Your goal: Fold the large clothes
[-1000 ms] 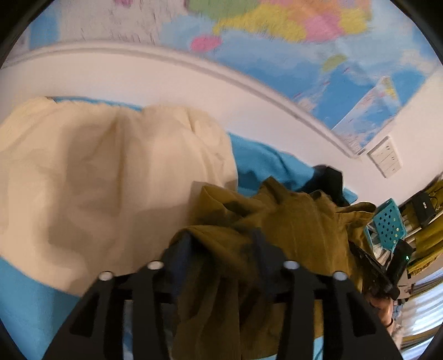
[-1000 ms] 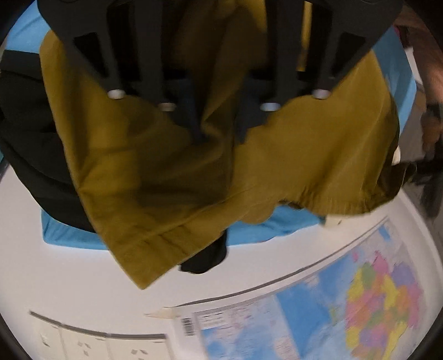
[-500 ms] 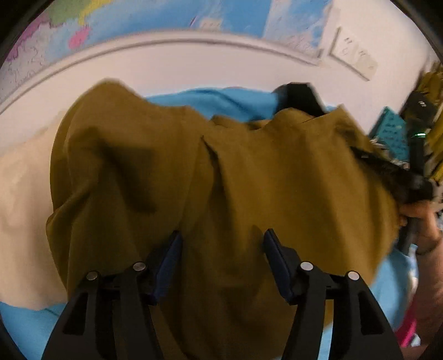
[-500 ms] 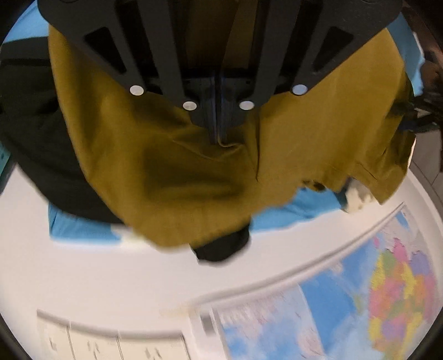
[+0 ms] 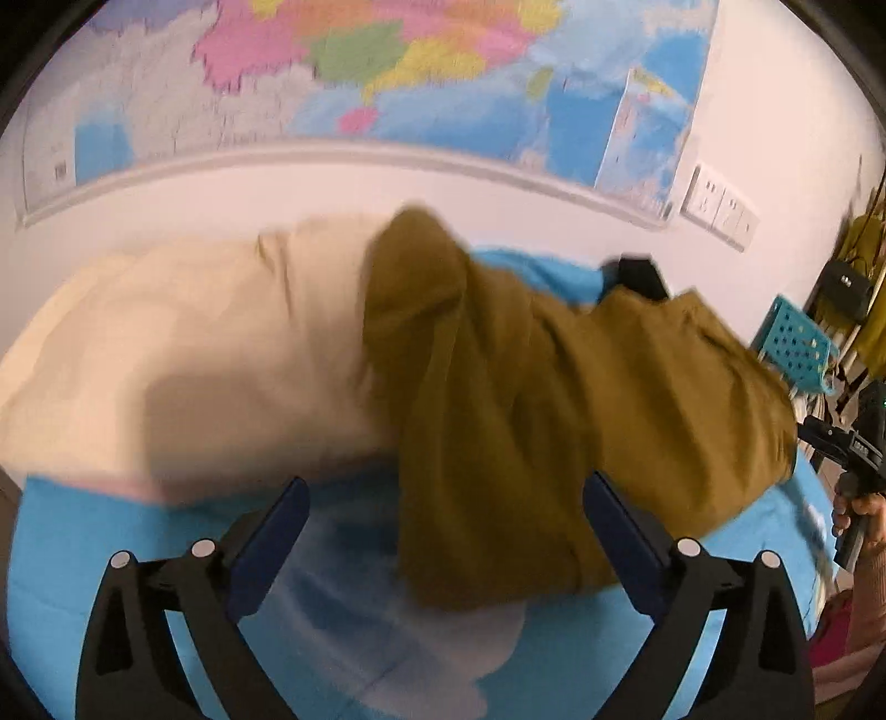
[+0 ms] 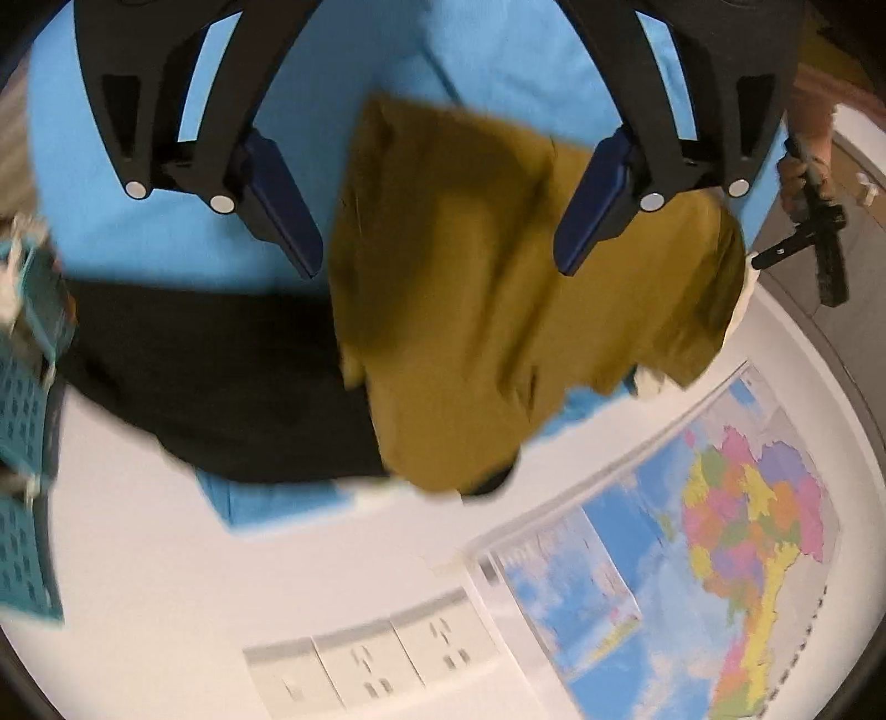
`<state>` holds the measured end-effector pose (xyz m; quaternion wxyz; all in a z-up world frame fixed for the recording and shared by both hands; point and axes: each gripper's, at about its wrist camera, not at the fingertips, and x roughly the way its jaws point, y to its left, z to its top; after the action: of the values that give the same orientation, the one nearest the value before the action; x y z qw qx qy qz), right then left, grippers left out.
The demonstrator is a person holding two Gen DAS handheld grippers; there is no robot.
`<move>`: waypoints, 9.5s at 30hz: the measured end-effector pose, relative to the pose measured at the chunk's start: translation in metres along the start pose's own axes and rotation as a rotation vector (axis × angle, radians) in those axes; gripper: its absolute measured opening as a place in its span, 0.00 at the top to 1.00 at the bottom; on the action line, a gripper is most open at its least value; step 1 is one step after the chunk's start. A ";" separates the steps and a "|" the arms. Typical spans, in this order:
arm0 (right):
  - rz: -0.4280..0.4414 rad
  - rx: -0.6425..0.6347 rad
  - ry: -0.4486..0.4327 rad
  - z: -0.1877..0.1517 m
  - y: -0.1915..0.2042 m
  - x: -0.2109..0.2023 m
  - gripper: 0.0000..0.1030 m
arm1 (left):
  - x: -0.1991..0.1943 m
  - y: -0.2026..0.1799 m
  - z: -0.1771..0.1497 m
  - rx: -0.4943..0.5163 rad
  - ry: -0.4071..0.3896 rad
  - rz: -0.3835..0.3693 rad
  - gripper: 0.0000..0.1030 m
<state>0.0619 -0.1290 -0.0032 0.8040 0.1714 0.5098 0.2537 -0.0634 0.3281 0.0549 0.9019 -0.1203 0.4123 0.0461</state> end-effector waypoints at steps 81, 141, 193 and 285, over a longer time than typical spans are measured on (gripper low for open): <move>-0.065 -0.322 0.132 -0.024 0.120 0.072 0.53 | 0.079 -0.116 0.015 0.283 0.175 0.038 0.55; 0.193 -0.632 0.150 -0.110 0.239 0.007 0.38 | -0.029 -0.039 -0.071 0.077 0.087 0.032 0.34; 0.040 -0.925 0.167 -0.136 0.286 0.041 0.75 | -0.079 -0.029 -0.105 0.011 0.077 -0.169 0.28; 0.015 0.268 0.013 -0.078 0.069 -0.011 0.55 | 0.046 -0.080 -0.043 -0.093 0.141 -0.061 0.38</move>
<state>-0.0283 -0.0778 0.0087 0.7687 0.2794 0.5430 0.1904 -0.0498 0.2394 0.0071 0.8651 -0.1777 0.4683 0.0290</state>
